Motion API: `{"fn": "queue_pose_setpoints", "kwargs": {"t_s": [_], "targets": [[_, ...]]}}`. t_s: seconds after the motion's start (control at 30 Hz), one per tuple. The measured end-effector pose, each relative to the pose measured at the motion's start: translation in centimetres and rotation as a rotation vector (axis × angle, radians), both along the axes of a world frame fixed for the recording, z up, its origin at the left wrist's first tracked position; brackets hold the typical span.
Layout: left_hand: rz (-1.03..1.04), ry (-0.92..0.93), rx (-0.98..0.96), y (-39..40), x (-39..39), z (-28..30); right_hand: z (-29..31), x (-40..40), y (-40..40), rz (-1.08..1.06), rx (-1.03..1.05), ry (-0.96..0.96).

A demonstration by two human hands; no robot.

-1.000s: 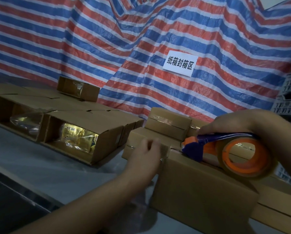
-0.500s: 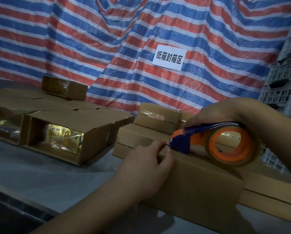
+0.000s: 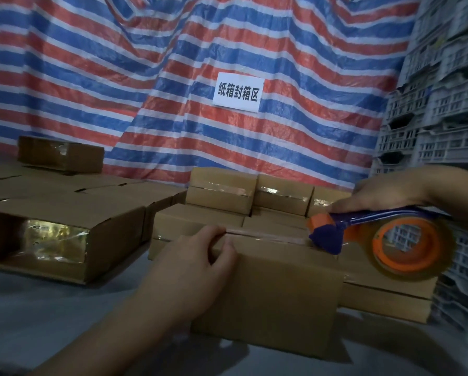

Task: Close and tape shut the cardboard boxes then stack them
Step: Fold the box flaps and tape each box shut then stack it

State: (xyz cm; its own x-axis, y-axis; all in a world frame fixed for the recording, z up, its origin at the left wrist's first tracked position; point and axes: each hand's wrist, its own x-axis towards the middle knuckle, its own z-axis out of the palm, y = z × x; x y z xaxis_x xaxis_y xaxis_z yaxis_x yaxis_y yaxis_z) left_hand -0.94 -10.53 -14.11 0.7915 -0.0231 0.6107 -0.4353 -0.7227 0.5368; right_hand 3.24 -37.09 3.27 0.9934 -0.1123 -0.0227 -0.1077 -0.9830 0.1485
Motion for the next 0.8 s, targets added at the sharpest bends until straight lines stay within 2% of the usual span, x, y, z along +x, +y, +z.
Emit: {"fn": "queue_pose_setpoints", "kwargs": {"t_s": [0.2,0.33,0.53,0.7,0.8], "targets": [[0.007,0.118,0.092,0.2,-0.5,1.8,-0.9,1.0,-1.0,0.088,0.031,0.016],[0.163,0.047,0.414,-2.1,-0.5,4.3,-0.6,1.5,-0.8,0.134,0.025,0.020],[-0.063,0.061,0.704,-5.6,0.1,4.2,-0.8,1.9,-1.3,0.145,0.037,0.030],[-0.072,-0.007,0.707,-5.3,0.5,3.8,-0.8,1.8,-2.8,0.190,0.212,0.093],[-0.090,-0.005,0.702,-5.3,0.6,3.8,-0.2,1.1,-4.6,0.200,0.236,0.095]]}}
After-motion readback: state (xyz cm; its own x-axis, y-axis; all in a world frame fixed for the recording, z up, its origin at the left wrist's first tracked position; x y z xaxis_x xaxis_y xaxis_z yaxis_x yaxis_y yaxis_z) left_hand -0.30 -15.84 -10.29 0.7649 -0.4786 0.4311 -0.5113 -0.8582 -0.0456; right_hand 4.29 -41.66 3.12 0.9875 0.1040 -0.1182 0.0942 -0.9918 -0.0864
